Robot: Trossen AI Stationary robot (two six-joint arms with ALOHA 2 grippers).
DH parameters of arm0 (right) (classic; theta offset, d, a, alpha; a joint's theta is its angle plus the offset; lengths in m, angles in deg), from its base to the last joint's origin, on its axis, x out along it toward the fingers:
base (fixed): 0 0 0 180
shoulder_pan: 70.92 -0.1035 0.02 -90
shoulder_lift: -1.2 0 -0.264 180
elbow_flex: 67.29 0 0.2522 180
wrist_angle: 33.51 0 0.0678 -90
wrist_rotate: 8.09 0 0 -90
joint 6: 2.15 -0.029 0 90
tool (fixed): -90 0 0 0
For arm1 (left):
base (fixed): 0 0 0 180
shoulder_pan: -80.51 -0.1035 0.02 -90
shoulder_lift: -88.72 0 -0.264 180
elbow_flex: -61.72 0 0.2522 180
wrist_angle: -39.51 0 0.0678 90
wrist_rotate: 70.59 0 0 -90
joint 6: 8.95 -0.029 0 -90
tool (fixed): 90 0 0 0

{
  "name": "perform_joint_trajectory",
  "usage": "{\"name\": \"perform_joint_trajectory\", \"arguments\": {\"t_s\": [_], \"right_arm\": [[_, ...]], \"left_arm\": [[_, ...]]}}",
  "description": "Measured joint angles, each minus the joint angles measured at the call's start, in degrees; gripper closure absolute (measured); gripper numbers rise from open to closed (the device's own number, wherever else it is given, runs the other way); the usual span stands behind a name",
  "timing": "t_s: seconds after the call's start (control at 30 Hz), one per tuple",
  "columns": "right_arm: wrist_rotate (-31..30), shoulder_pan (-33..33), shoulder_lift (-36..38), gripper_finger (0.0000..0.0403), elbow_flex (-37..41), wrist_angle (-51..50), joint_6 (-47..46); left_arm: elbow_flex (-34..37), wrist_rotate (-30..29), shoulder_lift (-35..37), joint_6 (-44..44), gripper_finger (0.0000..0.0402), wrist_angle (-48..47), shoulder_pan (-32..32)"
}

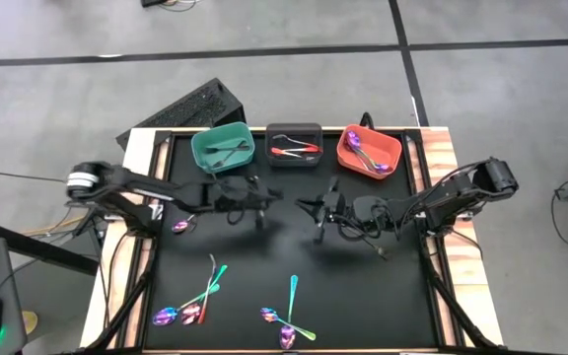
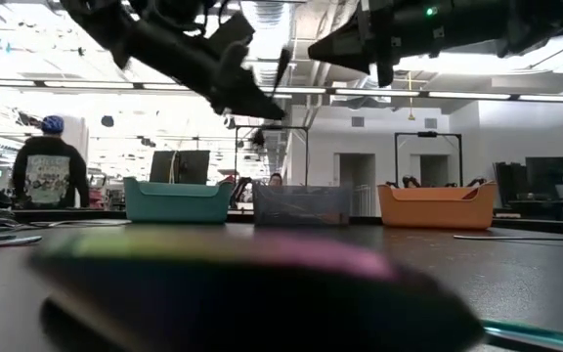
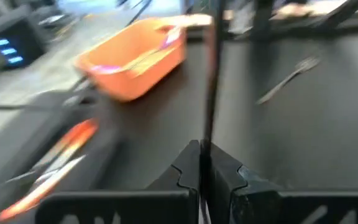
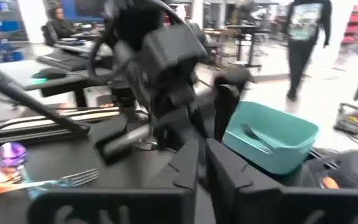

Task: Sort silverware by color (type)
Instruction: Put the black fork into the green bin

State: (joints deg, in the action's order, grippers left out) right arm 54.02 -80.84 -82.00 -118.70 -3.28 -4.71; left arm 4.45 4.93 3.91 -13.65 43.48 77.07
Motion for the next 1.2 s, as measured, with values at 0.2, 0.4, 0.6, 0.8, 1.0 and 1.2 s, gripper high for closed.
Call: {"name": "perform_joint_trajectory", "arguments": {"t_s": [0.2, 0.4, 0.6, 0.8, 1.0, 1.2], "right_arm": [[-3.5, 0.2, 0.0, 0.0292, 0.0, 0.0, -0.5], [-3.5, 1.3, 0.0, 0.0257, 0.0, 0.5, -1.0], [-3.5, 1.5, 0.0, 0.0244, 0.0, -1.0, -3.9], [-3.5, 1.1, 0.0, 0.0236, 0.0, -3.3, -5.0], [-3.6, 1.5, 0.0, 0.0228, 0.0, -4.1, -5.4], [-5.8, 2.3, 0.0, 0.0221, 0.0, -4.8, -8.2]], "left_arm": [[-2.3, -3.4, 13.7, -8.7, 0.0401, -25.2, -9.9], [-9.1, -5.8, 13.7, -16.1, 0.0401, -41.5, -25.8], [-14.4, -6.3, 4.8, -17.6, 0.0401, -48.9, -36.2], [-18.5, -6.9, -3.2, -16.4, 0.0401, -56.2, -39.2], [-19.8, -8.7, -6.3, -16.3, 0.0397, -57.8, -39.3], [-19.9, -8.6, -5.5, -15.6, 0.0335, -58.3, -39.3]]}}
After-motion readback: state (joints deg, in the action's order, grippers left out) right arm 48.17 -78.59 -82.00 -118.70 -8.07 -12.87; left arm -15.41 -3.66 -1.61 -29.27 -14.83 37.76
